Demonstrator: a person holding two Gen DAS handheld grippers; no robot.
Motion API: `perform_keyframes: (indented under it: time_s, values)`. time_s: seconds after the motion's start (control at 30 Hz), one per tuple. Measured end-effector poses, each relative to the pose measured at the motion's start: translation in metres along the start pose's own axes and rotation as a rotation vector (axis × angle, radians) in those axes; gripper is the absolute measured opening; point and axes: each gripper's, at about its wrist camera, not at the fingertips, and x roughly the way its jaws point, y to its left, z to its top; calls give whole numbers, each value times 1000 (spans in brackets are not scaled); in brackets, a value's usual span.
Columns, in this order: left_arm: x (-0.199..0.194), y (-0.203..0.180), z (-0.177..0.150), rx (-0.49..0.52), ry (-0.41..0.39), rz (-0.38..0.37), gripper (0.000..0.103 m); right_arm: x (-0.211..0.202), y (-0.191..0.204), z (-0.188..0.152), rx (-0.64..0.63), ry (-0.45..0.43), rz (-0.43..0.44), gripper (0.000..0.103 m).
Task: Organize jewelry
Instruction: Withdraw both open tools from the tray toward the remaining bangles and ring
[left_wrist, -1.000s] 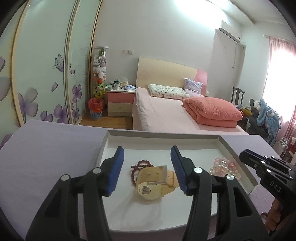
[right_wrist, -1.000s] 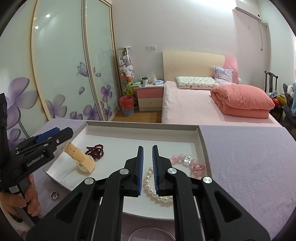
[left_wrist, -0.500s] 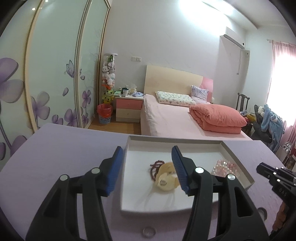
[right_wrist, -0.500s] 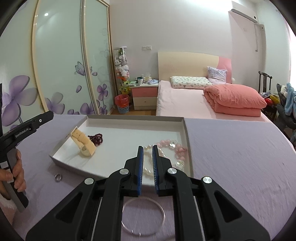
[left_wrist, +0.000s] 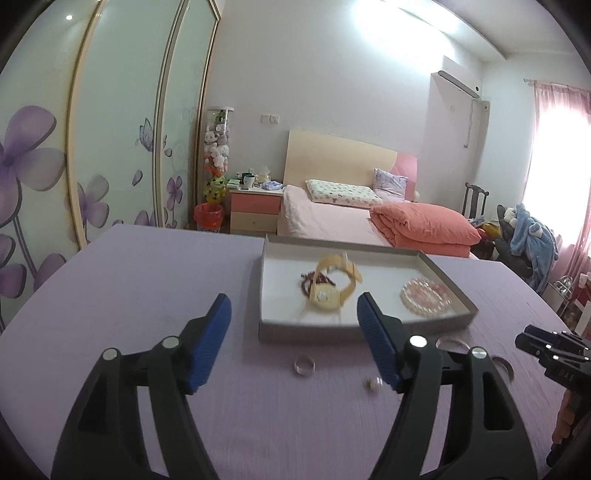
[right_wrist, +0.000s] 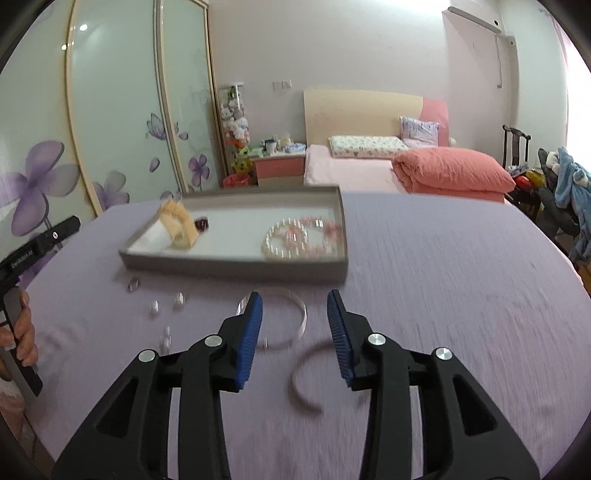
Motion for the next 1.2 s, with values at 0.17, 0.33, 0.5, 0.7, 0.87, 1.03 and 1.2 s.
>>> perform_keyframes:
  time_s: [0.17,0.33,0.5,0.7,0.87,1.03,1.2]
  values:
    - [-12,1,-8,-11,2,0,73,5,-3,-19,-19,86,-35,65]
    - [-15,-1,-10,-25,10,-4,74,22,-12,-21,-4,161,-68,84]
    - [-16,-1,-11,-23,10,-1,74,44,-21,-27,-1,261,-112,88]
    - [-16,-2,-11,-22,14,8,74,58,-26,-20,10,282,-115,90]
    - [-14,-2,-11,-17,27,11,74,59,-27,-16,2,263,-101,68]
    - [-8,-5,-15,-13,50,5,74,53,-30,-19,20,259,-95,67]
    - [0,-8,-17,-8,75,-2,74,45,-34,-21,45,243,-86,67]
